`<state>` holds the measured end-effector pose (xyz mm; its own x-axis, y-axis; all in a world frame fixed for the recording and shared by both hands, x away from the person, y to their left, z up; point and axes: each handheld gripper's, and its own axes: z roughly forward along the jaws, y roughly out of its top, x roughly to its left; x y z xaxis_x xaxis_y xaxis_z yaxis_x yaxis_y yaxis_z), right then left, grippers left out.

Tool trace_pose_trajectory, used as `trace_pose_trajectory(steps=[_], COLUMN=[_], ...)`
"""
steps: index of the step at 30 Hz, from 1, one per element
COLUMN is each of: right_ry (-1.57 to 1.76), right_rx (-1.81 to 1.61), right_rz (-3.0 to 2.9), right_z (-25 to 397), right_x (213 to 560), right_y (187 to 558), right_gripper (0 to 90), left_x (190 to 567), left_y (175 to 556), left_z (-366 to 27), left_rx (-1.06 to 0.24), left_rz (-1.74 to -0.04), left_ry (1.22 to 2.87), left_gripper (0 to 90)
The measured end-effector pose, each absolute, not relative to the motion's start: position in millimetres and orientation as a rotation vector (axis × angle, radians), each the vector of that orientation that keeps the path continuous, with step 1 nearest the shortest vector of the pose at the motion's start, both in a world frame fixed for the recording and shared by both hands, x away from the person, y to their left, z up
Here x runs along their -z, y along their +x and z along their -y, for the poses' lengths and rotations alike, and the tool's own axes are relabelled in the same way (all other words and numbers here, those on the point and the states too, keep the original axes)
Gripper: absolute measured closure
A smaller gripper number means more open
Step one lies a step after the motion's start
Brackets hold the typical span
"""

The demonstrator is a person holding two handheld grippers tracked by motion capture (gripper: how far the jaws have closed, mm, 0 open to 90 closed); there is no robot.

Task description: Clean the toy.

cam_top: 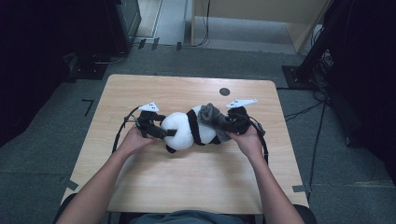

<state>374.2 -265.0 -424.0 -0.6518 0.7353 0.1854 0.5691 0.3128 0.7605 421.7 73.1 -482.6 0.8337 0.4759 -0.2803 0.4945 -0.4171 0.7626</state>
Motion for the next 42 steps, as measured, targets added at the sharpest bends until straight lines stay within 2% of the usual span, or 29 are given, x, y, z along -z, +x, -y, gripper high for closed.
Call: trace_pose_trajectory(steps=[6,11,16,19,22,25,30,37,42], right_ry=[1.171,1.161,1.158,1.165,1.215,1.247,1.276,1.251,1.172], right_rx=[-1.261,-1.25,-1.242,-1.247,-1.278,-1.269,-1.273,-1.4,-1.417], right_rz=[-2.349,-2.325,-2.306,-2.291,-2.271,-2.263,-2.228,-2.16,-2.184], right_z=[259.2,256.2,254.0,254.8,260.2,265.3,273.2,279.1,260.6], right_x=[427.3,427.1,426.3,425.2,421.9,416.3,403.5,371.6,361.1], right_y=[374.7,372.6,372.2,371.8,372.6,372.7,370.2,356.5,347.0], right_gripper=[76.7,76.6,76.5,76.0,76.0,76.2,76.5,76.6,76.5], left_x=[486.7,492.3,491.4,490.4,483.3,475.7,463.4,441.4,429.0], left_y=[417.4,415.3,409.7,404.7,398.9,394.1,388.6,382.0,376.2], left_z=[-65.2,-65.9,-68.9,-70.8,-69.2,-65.3,-58.7,-48.9,-45.9], left_rx=[0.058,0.095,0.092,0.072,0.052,0.058,0.085,0.006,-0.023], left_rz=[-0.651,-0.645,-0.618,-0.631,-0.646,-0.671,-0.721,-0.762,-0.831], left_ry=[2.117,2.085,2.069,2.042,2.055,2.075,2.055,1.958,1.853], left_gripper=[0.0,0.3,14.1,19.1,31.5,40.1,48.6,50.6,49.8])
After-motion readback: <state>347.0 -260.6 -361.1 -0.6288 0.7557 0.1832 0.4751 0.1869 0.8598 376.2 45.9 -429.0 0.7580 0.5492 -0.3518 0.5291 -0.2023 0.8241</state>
